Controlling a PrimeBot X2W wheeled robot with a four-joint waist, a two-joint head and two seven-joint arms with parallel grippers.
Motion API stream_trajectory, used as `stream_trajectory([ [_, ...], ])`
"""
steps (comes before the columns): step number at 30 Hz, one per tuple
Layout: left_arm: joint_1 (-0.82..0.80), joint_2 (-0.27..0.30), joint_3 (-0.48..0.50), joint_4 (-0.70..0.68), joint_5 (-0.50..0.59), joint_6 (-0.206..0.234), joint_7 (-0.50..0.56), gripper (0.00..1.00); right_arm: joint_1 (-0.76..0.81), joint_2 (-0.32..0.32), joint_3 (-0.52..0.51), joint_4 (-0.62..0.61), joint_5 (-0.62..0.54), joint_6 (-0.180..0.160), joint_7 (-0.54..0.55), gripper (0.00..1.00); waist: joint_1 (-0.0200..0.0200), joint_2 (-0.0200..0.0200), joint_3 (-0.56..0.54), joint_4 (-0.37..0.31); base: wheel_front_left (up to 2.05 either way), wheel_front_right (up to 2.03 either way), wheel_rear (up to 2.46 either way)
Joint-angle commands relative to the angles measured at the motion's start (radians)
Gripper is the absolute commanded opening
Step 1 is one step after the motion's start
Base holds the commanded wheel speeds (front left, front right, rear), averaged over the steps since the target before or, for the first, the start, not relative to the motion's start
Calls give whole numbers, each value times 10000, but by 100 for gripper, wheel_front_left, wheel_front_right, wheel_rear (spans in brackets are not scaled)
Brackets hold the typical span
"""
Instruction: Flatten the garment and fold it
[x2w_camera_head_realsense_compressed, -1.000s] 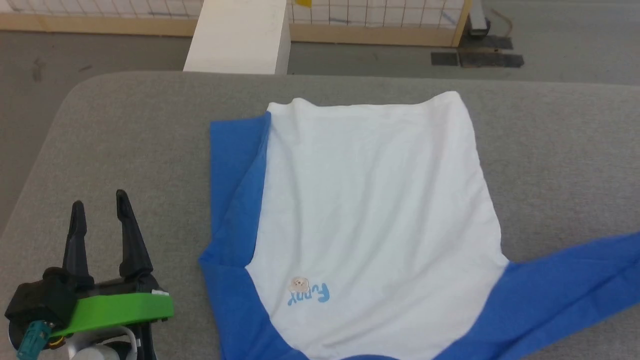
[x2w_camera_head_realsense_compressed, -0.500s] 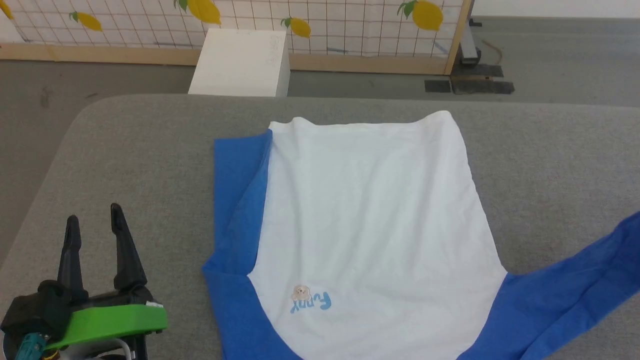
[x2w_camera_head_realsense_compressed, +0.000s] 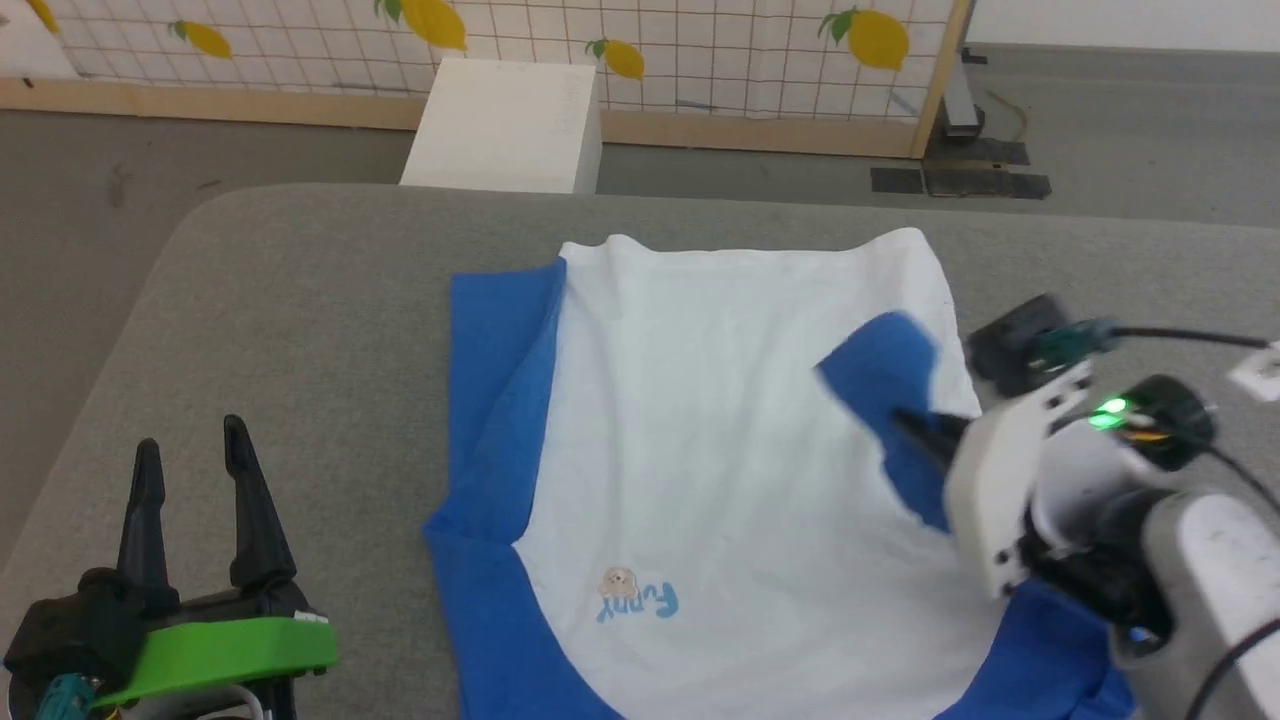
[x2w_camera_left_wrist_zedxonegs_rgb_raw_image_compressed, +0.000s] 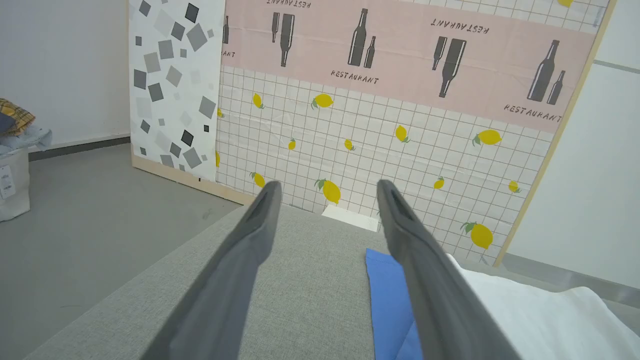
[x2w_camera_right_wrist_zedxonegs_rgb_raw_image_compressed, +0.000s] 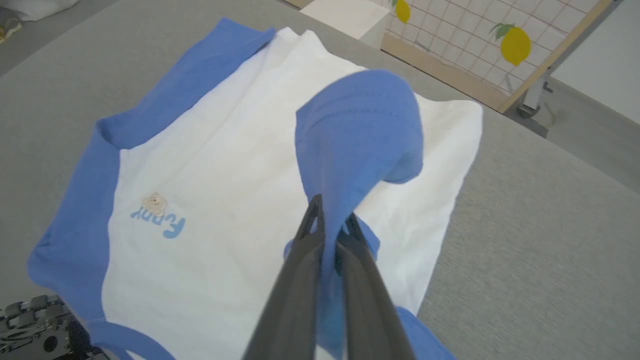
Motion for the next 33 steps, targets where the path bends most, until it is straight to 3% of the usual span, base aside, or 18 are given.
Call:
stream_trajectory([
  [1,25,-24,6,25,17,-53,-47,100,-165,26,440,23,178,-15,-80,0,1,0,18,182,0,0,0],
  [10,58,-24,-52,126,-2,-78,-47,100,-368,43,3018,943,903,-15,-384,0,1,0,-14,572,0,0,0],
  [14,95,-24,-58,137,-19,-65,-47,100,-555,323,3661,1507,1012,-15,-785,0,1,0,43,613,0,0,0],
  [15,78,-24,-110,153,-53,-59,-47,100,-770,663,4016,2022,1071,-15,-1088,0,1,0,138,634,0,0,0],
  [20,-42,-24,-252,189,-111,-52,-47,100,-1088,1097,4554,2794,1097,-15,-1554,0,1,0,305,709,0,0,0],
  [30,-200,-24,-323,268,-160,-19,-47,100,-1478,1295,6075,3964,1620,-15,-2014,0,1,0,600,736,0,0,0],
  [31,-213,-24,-335,281,-169,-15,-47,100,-1525,1335,6204,4037,1778,-15,-2092,32,1,0,618,737,0,0,0],
  [32,-224,-24,-349,298,-177,-14,-47,100,-1604,1333,6336,4114,1886,-15,-2138,100,1,0,635,737,0,0,0],
  [33,-231,-24,-365,321,-183,-15,-47,100,-1684,1312,6490,4137,1968,-15,-2148,100,1,0,643,739,0,0,0],
])
